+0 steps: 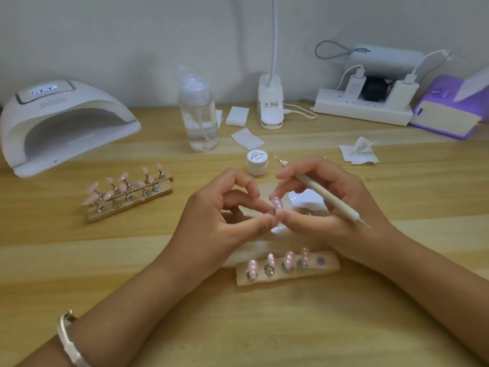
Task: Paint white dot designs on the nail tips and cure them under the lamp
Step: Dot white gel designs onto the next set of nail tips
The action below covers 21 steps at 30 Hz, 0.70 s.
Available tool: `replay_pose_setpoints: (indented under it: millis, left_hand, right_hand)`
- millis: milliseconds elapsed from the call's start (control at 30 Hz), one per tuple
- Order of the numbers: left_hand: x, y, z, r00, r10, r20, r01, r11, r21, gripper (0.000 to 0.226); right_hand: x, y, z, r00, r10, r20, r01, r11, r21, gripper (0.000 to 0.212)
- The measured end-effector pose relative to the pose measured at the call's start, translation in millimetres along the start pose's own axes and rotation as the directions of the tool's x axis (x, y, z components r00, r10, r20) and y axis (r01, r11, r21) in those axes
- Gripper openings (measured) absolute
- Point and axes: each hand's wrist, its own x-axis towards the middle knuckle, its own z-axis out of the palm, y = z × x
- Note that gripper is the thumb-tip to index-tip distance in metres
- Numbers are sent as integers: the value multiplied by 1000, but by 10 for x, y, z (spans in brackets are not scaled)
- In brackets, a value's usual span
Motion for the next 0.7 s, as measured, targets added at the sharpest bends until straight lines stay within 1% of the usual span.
replay_pose_setpoints:
  millis: [100, 167, 200, 267, 333, 367, 433, 533, 600, 700]
  left_hand:
    - [-9, -11, 3, 999, -20, -28, 20, 1000, -6, 22]
    - [-10, -14, 5, 999, -2, -48, 2, 1000, 7, 18]
    - [-6, -6, 5, 999, 9, -52, -8, 1000, 13, 19]
    - [-5, 32, -8, 998, 44, -37, -44, 999, 21, 29]
    - [-24, 60, -35, 993, 116, 28, -117, 993, 28, 39]
    - [-44, 77, -47, 985, 155, 79, -159, 986, 46, 41]
    - [-97, 117, -51, 958, 217, 186, -244, 960, 136, 41]
    - [-185, 150, -15, 917, 274, 288, -364, 871, 329, 40]
    - [-234, 150, 8, 917, 271, 293, -377, 829, 414, 37]
    - [-272, 127, -1, 926, 252, 280, -362, 803, 473, 29]
  right_hand:
    - [33, -84, -114, 999, -24, -46, 20, 996, -88, 41]
    - [8, -150, -244, 998, -43, -48, 35, 988, -148, 41]
    - [-30, -179, -307, 998, -50, -28, 44, 982, -182, 40]
    - [-164, -205, -389, 999, -39, 20, 42, 972, -232, 39]
    - [-347, -192, -407, 1000, -5, 24, 11, 971, -239, 38]
    - [-434, -177, -398, 1000, 11, 16, -7, 972, -234, 36]
    - [-564, -148, -364, 1000, 21, -11, -23, 972, -232, 35]
    - [-628, -125, -330, 1000, 2, -21, -8, 969, -246, 35]
    - [-627, -123, -326, 1000, -13, -18, 8, 965, -261, 35]
    - [-634, -109, -325, 1000, -5, -19, 0, 968, -252, 34]
